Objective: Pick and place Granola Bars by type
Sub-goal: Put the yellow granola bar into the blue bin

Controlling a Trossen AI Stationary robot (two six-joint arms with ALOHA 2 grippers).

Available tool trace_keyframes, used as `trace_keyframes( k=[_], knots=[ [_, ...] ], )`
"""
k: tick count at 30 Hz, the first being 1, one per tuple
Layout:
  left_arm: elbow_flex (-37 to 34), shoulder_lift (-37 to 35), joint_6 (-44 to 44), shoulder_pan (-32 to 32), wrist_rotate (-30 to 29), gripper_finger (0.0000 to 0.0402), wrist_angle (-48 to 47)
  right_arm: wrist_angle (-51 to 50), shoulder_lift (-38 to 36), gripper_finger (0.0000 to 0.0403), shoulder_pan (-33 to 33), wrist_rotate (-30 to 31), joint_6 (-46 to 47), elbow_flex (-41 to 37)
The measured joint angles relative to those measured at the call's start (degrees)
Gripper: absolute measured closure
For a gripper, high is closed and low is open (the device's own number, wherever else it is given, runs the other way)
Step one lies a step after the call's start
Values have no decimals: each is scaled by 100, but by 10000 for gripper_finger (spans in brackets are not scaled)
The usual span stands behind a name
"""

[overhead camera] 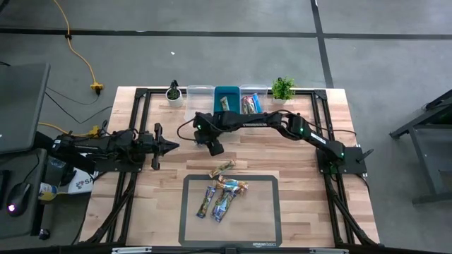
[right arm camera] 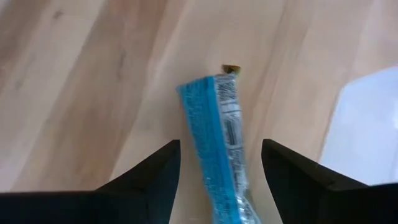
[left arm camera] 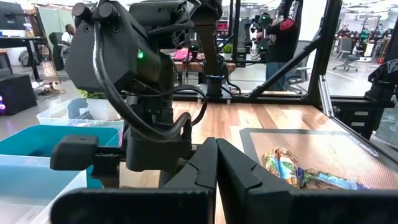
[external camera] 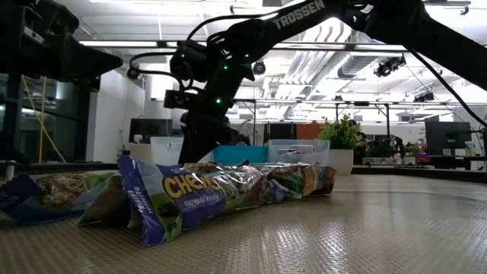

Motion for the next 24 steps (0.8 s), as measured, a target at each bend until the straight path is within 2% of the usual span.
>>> trace_keyframes(
  k=[4,18,24],
  knots=[
    [0,0,-2,-1,0,401,0,-29,11,194,-16,-309,75,0],
    [0,-2,-2,-2,20,401,-2,-96,190,195,-1,-182,291,20],
    [0,-2,-2,0,17,401,-2,-144,199,222,6,-76,345,17]
  ],
)
